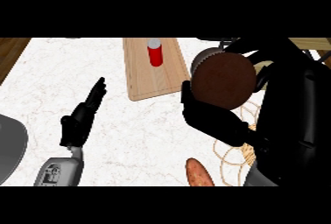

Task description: Pick the cupcake from the placemat and place it in the tiered shelf

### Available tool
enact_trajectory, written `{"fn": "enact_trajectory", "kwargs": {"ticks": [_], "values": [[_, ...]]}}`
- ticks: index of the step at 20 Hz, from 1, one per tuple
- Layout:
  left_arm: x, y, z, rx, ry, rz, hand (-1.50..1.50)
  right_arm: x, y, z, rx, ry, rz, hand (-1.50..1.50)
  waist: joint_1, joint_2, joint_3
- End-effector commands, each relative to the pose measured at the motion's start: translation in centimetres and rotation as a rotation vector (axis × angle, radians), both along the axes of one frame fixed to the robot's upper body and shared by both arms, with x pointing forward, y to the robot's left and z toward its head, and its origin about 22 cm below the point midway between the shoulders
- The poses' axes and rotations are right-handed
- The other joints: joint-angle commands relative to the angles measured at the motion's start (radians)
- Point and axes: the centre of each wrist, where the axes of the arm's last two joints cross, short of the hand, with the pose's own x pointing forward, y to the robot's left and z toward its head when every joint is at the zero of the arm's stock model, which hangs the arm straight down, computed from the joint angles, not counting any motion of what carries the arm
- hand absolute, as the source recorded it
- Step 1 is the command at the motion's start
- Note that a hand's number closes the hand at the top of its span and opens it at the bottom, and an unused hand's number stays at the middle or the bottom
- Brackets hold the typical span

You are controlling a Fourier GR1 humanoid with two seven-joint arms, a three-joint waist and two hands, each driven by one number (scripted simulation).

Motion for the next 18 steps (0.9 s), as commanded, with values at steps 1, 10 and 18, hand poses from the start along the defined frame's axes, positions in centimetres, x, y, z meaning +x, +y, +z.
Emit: {"fn": "enact_trajectory", "kwargs": {"ticks": [1, 10, 18], "values": [[0.4, 1.4, -1.3, -0.002, 0.003, 0.028, 0.00, 0.0, -2.9, 2.3, -0.002, 0.048, -0.142, 1.50, -0.010, 0.002, 0.000], [0.9, -1.8, 0.8, 0.009, 0.001, -0.004, 0.00, 4.6, -3.9, 5.5, -0.019, 0.000, -0.213, 1.50, 0.002, 0.003, 0.001], [1.5, -0.5, -0.8, 0.000, -0.011, 0.011, 0.00, 7.9, -6.3, 9.2, -0.056, -0.042, -0.281, 1.50, 0.005, 0.005, 0.000]]}}
